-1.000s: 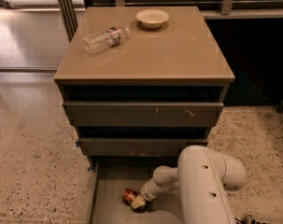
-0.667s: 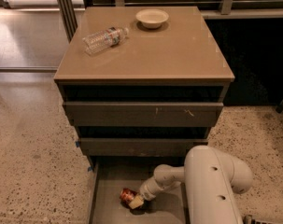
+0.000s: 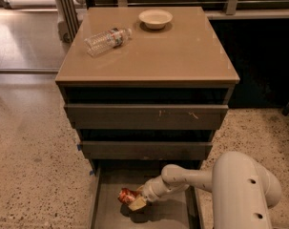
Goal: Pick coke can from bottom drawer and place on counter
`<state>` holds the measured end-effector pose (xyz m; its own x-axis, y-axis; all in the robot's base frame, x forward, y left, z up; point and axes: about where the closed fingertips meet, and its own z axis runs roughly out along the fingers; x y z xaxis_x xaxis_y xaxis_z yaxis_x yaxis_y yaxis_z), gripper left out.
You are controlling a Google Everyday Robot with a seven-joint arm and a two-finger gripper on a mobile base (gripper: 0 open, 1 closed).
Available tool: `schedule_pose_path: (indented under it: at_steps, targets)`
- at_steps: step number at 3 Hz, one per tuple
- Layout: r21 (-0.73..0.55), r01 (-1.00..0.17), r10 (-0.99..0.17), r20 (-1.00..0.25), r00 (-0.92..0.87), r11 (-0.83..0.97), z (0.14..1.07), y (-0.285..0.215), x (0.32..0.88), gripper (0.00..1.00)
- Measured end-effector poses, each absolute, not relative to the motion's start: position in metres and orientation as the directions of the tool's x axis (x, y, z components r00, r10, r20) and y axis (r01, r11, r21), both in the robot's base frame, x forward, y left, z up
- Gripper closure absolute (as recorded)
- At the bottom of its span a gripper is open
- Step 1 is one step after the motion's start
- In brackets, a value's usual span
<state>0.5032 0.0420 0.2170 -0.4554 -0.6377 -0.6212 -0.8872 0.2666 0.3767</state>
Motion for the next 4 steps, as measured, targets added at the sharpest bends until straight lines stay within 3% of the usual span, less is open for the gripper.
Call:
schedule_pose_path:
  at_steps: [2,4]
  targets:
    - [0.334,-0.916,-0.634,-0.664,-0.397,0.223,0.259,0.045,0.498,1.0]
    - [0.155,-0.977,-0.604,-0.769,-0.211,0.144,0.418,0.035,0.497,1.0]
